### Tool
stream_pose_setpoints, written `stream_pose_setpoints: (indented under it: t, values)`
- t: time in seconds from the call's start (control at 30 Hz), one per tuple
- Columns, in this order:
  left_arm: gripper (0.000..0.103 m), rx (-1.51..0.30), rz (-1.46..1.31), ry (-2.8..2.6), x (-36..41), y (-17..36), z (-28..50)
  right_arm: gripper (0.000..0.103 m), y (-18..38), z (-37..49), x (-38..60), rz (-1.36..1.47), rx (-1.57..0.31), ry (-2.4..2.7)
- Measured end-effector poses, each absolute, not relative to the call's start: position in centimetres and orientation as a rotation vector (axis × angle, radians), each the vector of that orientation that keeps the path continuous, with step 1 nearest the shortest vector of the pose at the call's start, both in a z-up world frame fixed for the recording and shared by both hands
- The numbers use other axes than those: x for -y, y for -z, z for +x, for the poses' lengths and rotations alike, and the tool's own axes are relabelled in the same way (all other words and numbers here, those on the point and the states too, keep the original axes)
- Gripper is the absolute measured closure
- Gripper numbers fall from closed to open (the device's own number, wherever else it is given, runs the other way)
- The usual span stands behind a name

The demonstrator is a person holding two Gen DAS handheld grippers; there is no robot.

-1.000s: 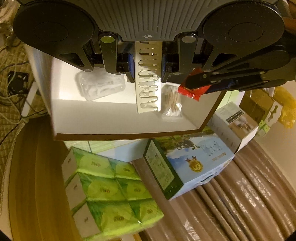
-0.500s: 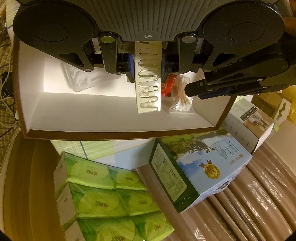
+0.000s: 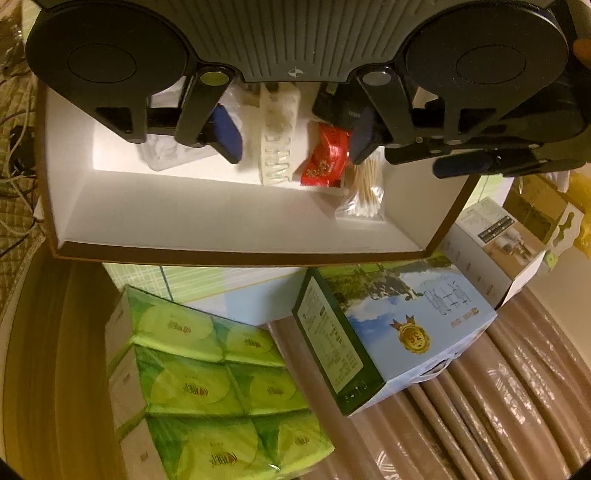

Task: Organize objects
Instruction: 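Carry the red packet and white rack into the brown box with both grippers, then open both grippers to release the packet and rack in the box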

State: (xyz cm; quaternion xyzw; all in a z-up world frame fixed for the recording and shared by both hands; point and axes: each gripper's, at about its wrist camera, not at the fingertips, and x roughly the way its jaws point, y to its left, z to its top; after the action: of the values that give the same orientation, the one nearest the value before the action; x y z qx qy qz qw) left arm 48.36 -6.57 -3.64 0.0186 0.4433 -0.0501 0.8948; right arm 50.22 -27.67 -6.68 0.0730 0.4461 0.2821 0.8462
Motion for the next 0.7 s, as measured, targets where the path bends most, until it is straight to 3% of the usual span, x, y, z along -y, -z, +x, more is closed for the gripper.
stream_pose_setpoints:
  t: [0.1, 0.27, 0.7]
  values:
    - [0.034, -0.914, 0.04, 0.106, 6.6, 3.1, 47.5, 0.021, 6.1, 49.2, 28.3, 0.13, -0.923, -0.593]
    - [0.021, -0.896, 0.039, 0.116, 6.7, 2.1, 45.6, 0.006, 4.9, 47.3, 29.3, 0.102, -0.888, -0.593]
    - [0.012, -0.845, -0.009, 0.114, 6.4, -0.9, 39.6, 0.002, 2.4, 41.9, 31.6, 0.087, -0.826, -0.585]
